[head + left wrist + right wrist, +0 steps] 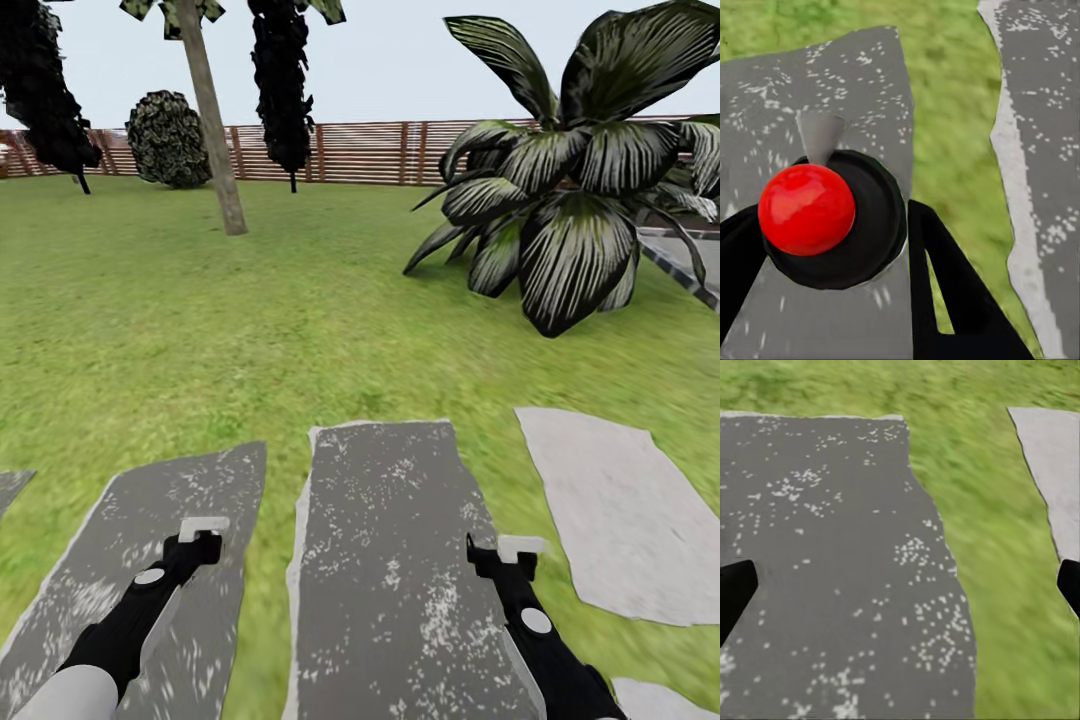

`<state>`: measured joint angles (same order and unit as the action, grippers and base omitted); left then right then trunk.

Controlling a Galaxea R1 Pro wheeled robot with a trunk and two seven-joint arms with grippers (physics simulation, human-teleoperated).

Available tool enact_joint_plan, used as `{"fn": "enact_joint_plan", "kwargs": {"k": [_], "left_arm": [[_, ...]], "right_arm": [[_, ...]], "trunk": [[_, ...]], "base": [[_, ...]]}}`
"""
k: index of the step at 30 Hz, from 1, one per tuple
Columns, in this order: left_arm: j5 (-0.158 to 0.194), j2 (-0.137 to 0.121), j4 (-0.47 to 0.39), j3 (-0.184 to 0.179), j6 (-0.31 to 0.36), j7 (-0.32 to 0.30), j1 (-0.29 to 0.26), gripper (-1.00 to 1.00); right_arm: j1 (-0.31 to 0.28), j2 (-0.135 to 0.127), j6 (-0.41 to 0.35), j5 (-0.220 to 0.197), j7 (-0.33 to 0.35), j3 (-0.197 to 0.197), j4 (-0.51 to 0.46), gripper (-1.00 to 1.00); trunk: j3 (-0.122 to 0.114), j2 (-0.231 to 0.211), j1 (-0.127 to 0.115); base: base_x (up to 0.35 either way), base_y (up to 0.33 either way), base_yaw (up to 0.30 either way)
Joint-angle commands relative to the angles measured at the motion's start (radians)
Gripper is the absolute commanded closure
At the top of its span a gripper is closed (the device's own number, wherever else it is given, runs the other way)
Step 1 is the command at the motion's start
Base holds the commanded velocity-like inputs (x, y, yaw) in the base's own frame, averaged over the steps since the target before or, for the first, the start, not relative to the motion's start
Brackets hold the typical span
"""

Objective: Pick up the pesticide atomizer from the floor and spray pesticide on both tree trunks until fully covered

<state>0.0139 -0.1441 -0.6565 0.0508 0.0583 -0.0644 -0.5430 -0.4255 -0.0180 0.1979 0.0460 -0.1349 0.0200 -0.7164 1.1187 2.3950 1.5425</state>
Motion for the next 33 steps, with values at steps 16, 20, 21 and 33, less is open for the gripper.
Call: {"fn": "enact_joint_plan", "kwargs": {"k": [16, 20, 21, 33], "left_arm": [[0.000, 0.000, 0.006, 0.000, 0.000, 0.000, 0.000, 1.00], [0.000, 0.000, 0.006, 0.001, 0.000, -0.001, 0.000, 1.00], [0.000, 0.000, 0.006, 0.001, 0.000, -0.001, 0.000, 1.00], [0.000, 0.001, 0.006, 0.000, 0.000, -0.002, 0.000, 1.00]], "right_arm": [[0.000, 0.001, 0.000, 0.000, 0.001, 0.000, 0.002, -1.00], [0.000, 0.001, 0.000, 0.000, 0.001, 0.000, 0.002, -1.00], [0.000, 0.001, 0.000, 0.000, 0.001, 0.000, 0.002, -1.00], [0.000, 0.001, 0.000, 0.000, 0.001, 0.000, 0.001, -1.00]], "trunk": [[-0.014, 0.000, 0.000], [-0.018, 0.000, 0.000], [-0.019, 0.000, 0.000], [-0.031, 0.000, 0.000]], "base": [[0.211, 0.292, 0.240], [0.234, 0.274, 0.218], [0.235, 0.260, 0.218], [0.238, 0.249, 0.217]]}}
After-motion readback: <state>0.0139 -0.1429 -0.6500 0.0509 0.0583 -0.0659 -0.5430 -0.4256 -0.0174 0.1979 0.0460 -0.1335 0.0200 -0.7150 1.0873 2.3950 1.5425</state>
